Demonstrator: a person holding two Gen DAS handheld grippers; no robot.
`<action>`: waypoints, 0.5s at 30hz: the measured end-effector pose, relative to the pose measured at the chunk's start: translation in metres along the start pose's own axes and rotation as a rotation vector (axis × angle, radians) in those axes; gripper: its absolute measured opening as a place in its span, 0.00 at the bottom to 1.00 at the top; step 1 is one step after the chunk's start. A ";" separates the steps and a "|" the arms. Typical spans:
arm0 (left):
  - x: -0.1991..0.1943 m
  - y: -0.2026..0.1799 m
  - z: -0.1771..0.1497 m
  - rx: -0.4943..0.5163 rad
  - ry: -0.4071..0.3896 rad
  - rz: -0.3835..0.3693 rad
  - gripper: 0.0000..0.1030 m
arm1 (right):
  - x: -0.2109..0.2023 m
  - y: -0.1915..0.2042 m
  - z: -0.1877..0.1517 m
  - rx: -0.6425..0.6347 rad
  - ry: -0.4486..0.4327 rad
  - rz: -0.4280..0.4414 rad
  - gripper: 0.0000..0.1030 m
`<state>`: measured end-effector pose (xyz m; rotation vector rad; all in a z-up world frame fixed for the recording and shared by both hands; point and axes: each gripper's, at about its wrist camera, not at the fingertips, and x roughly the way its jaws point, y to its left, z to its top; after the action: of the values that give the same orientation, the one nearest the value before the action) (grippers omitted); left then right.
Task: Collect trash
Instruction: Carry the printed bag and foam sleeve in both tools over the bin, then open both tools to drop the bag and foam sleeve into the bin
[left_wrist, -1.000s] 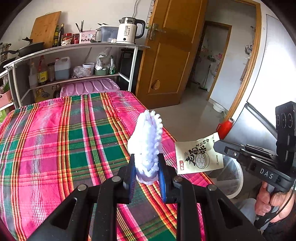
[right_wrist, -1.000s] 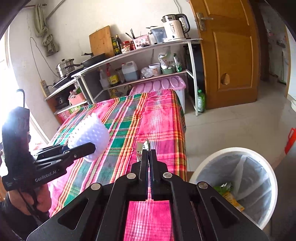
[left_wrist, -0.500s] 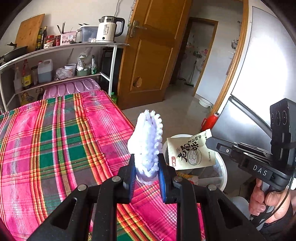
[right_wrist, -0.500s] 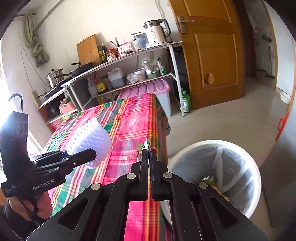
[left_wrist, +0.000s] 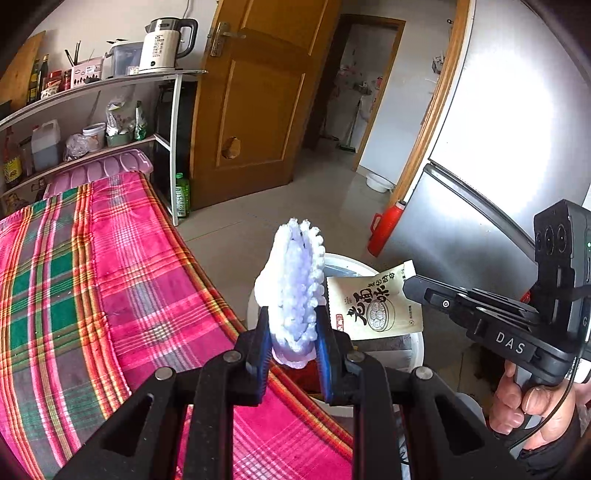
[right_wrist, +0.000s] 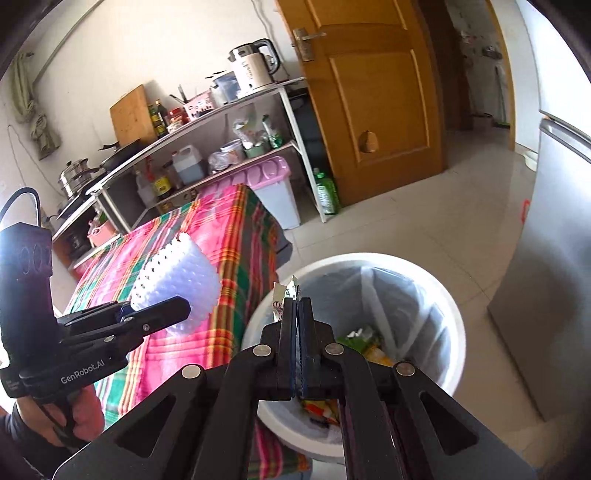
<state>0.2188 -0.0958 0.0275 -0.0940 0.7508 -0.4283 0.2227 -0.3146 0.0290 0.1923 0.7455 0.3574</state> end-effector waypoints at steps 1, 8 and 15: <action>0.005 -0.004 0.001 0.005 0.006 -0.004 0.22 | 0.000 -0.004 -0.001 0.007 0.002 -0.004 0.01; 0.031 -0.021 0.000 0.023 0.051 -0.032 0.23 | -0.001 -0.028 -0.009 0.041 0.016 -0.027 0.01; 0.054 -0.035 -0.005 0.031 0.096 -0.040 0.24 | 0.004 -0.046 -0.017 0.071 0.040 -0.038 0.01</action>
<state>0.2383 -0.1497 -0.0023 -0.0595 0.8374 -0.4847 0.2252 -0.3548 0.0005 0.2381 0.8007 0.2995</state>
